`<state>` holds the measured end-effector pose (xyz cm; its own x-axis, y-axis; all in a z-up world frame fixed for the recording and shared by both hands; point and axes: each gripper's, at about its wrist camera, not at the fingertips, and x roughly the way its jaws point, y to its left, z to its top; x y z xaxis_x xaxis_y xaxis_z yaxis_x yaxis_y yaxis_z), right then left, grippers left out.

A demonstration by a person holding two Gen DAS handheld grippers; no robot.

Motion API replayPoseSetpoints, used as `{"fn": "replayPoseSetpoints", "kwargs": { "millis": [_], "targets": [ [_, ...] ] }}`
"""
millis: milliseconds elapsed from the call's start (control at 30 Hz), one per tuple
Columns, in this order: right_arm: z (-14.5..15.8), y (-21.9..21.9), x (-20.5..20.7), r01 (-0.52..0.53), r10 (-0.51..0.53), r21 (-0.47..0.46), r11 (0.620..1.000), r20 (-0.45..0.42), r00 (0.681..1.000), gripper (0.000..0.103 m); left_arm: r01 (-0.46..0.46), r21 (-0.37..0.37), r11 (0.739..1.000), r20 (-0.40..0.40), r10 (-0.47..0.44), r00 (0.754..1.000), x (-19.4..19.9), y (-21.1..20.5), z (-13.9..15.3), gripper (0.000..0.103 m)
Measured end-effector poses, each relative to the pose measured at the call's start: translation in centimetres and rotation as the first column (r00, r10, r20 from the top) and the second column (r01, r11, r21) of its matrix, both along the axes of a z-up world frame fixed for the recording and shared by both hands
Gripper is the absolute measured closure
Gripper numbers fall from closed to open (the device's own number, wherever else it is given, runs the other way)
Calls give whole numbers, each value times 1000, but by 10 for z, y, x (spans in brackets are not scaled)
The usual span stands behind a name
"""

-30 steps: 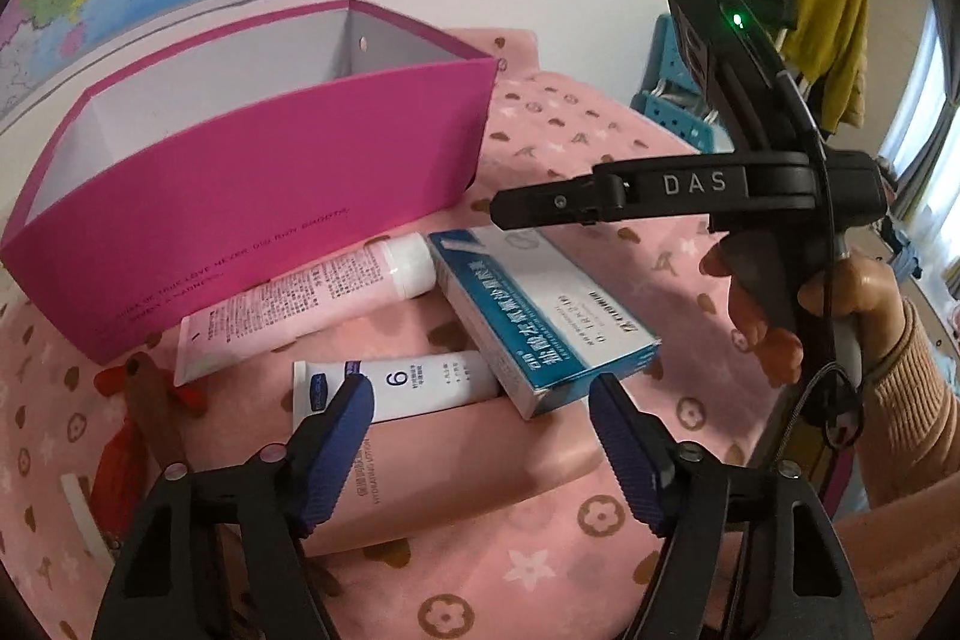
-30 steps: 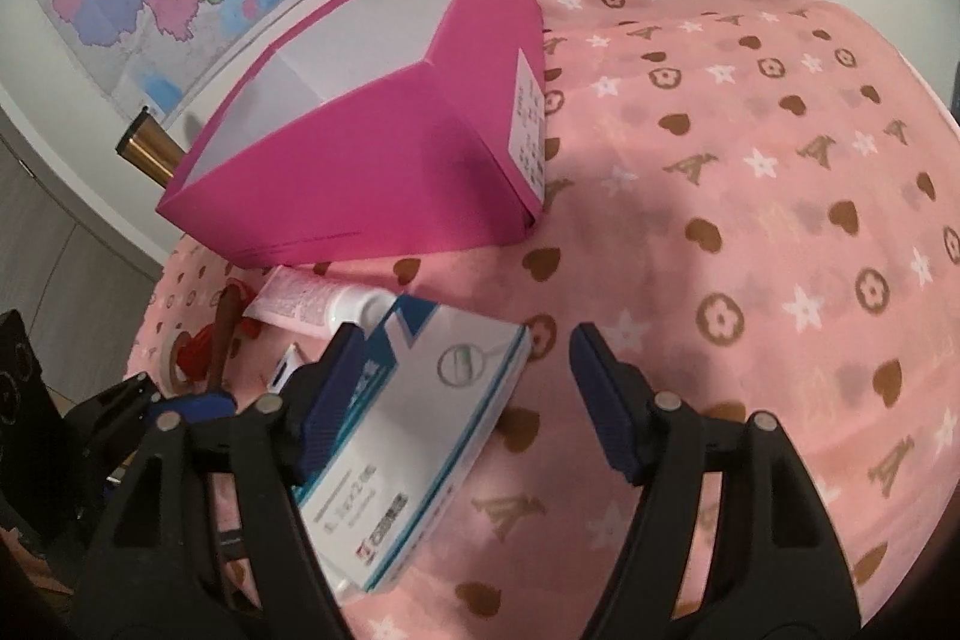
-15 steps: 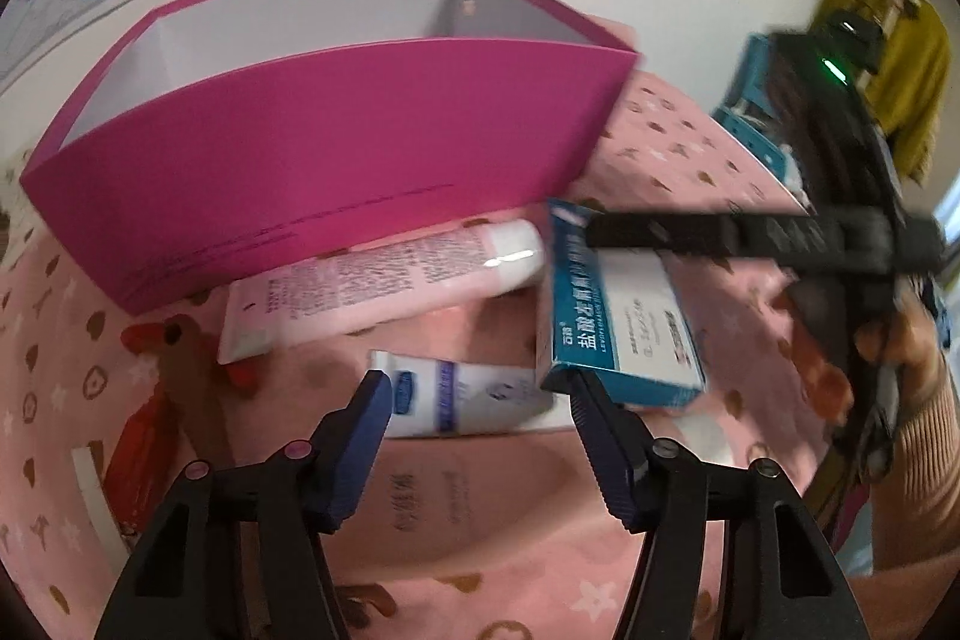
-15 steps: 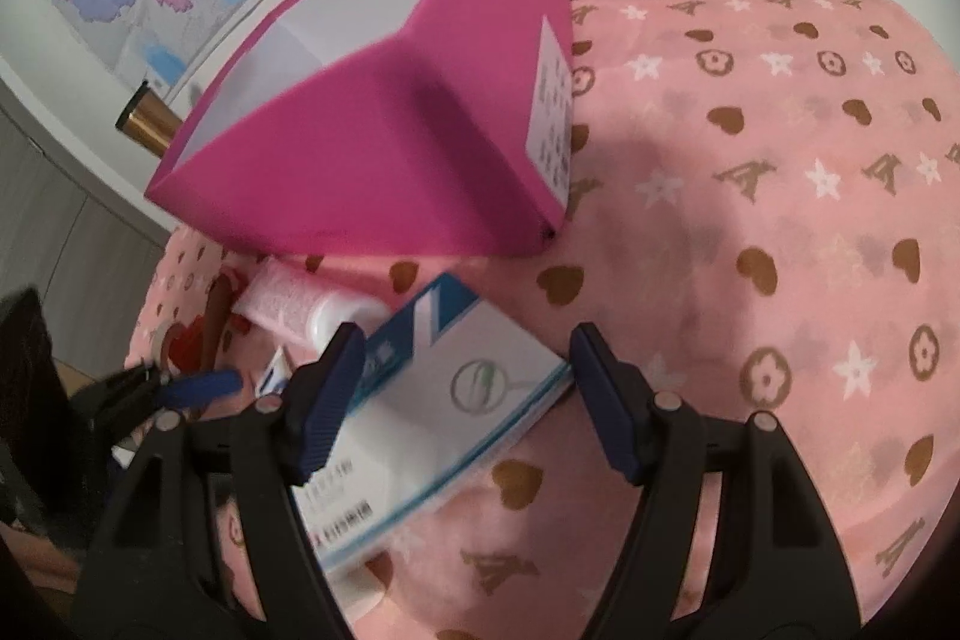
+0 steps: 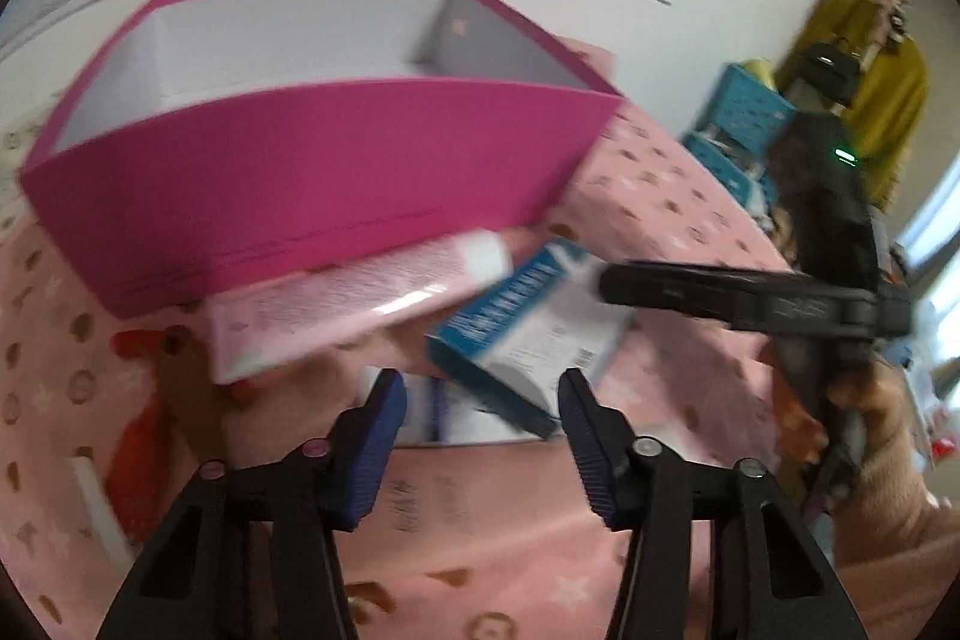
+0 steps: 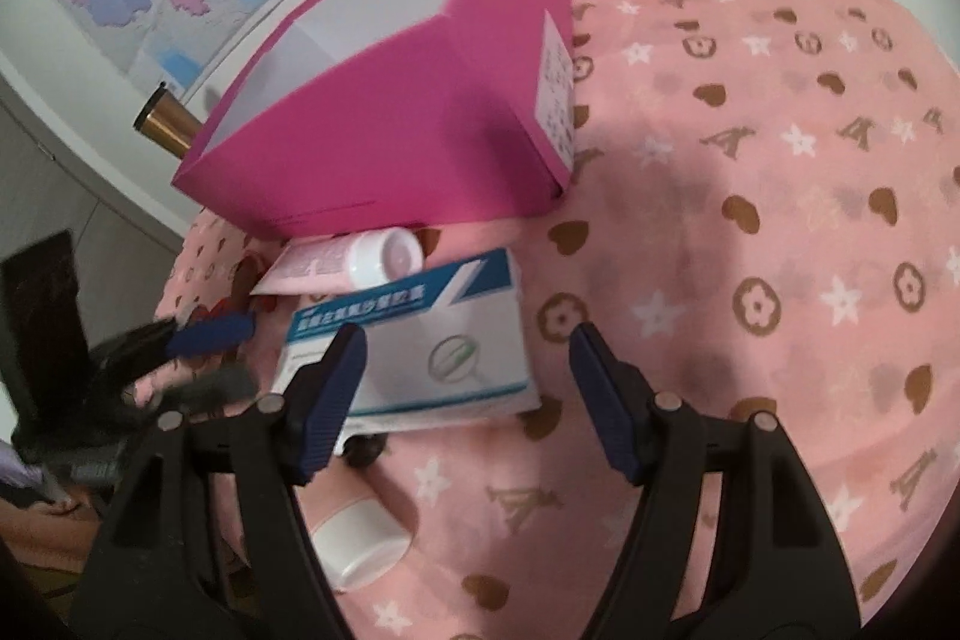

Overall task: Organize rigid objects
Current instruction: 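Grasp the Chinese-text medicine box with the left tool and lift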

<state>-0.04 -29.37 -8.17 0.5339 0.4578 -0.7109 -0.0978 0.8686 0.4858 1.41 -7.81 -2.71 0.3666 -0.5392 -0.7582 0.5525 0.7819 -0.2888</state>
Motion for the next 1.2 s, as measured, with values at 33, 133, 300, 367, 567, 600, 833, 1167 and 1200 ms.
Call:
{"fn": "replayPoseSetpoints", "kwargs": {
  "millis": [33, 133, 300, 367, 567, 600, 833, 1167, 1200],
  "targets": [
    [-1, 1, 3, -6, 6, -1, 1000, -2, 1000, 34, 23, -14, 1000, -24, -23, 999, 0, -3, -2, 57],
    [-5, 4, 7, -27, 27, 6, 1000, -10, 1000, 39, 44, -17, 999, -55, -45, 998, 2, -10, -6, 65],
    [-3, 8, 4, -44, 44, -7, 999, -4, 999, 47, 44, -28, 999, -58, -46, 997, 1, -12, -6, 71],
    [0, 11, 0, -45, 46, -23, 999, 9, 999, 48, 42, -28, 999, -51, -44, 998, 0, -16, -7, 71],
    [20, 20, -16, -27, 32, -82, 996, 68, 997, 49, 49, -41, 998, 1, -49, 999, -8, -9, 10, 71],
    [24, 20, -18, -27, 34, -87, 996, 78, 996, 49, 49, -49, 998, 13, -48, 999, -9, -7, 16, 71],
    [68, 29, -32, -22, 41, -101, 995, 192, 981, 49, 44, -87, 995, 121, -33, 992, -12, 8, 62, 69],
    [118, 34, 4, -16, 57, -135, 991, 306, 950, 49, 13, -63, 998, 246, 3, 969, 35, 3, 111, 69],
    [119, 33, 12, -8, 50, -137, 991, 305, 951, 49, 6, -51, 999, 252, 7, 968, 40, 0, 111, 69]
  ]
}}
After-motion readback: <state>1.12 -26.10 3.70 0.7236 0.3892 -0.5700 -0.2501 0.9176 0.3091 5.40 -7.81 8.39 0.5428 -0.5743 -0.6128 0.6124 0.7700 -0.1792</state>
